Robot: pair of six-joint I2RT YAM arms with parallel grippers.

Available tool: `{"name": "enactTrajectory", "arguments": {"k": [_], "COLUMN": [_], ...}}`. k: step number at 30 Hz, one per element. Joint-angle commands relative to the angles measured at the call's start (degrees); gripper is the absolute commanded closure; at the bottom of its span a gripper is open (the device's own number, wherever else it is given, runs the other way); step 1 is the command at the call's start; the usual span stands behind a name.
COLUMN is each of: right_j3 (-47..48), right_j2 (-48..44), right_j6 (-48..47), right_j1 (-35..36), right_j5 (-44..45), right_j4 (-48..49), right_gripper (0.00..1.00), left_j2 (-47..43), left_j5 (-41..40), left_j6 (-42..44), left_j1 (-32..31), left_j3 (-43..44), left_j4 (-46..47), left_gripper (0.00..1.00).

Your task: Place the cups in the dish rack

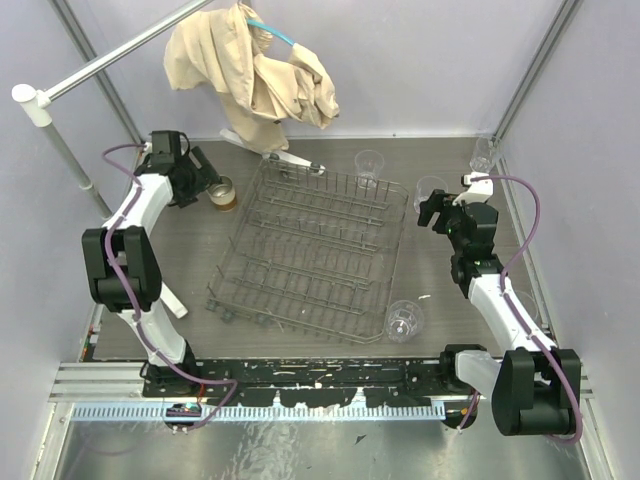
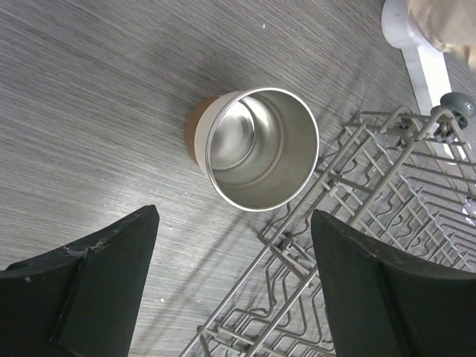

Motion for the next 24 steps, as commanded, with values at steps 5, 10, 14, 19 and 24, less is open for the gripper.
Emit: {"name": "enactTrajectory", "arguments": {"k": [5, 10, 14, 19, 24], "right_j3": [3.7, 4.4, 4.5, 4.2, 4.0], "right_j2": [-1.9, -1.3, -0.7, -0.7, -0.8], "right_j6": [0.0, -0.4, 0.0, 0.5, 0.7], "right_j1": [0.5, 0.5, 0.6, 0.7, 0.9], "right_j5": [0.8, 1.8, 1.9, 2.3, 2.3], "right_j4": [0.8, 0.8, 1.1, 1.2, 0.5], "right_gripper": [0.19, 0.19, 0.19, 0.19, 0.2], "left_j2": [6.1, 8.9, 10.7, 12.1, 14.2], "left_j5": [-2.4, -3.0, -3.9, -4.3, -4.2], "left_j6": [-2.3, -2.4, -1.8, -1.3, -1.0], "left_j1": [0.2, 0.2, 0.3, 0.2, 0.2], "left_j3": [7.0, 9.3, 10.5, 12.0, 14.1], "left_j4": [-6.0, -8.0, -9.2, -10.0, -11.3], "left_gripper": [0.21, 0.27, 0.32, 0.49, 0.61]}}
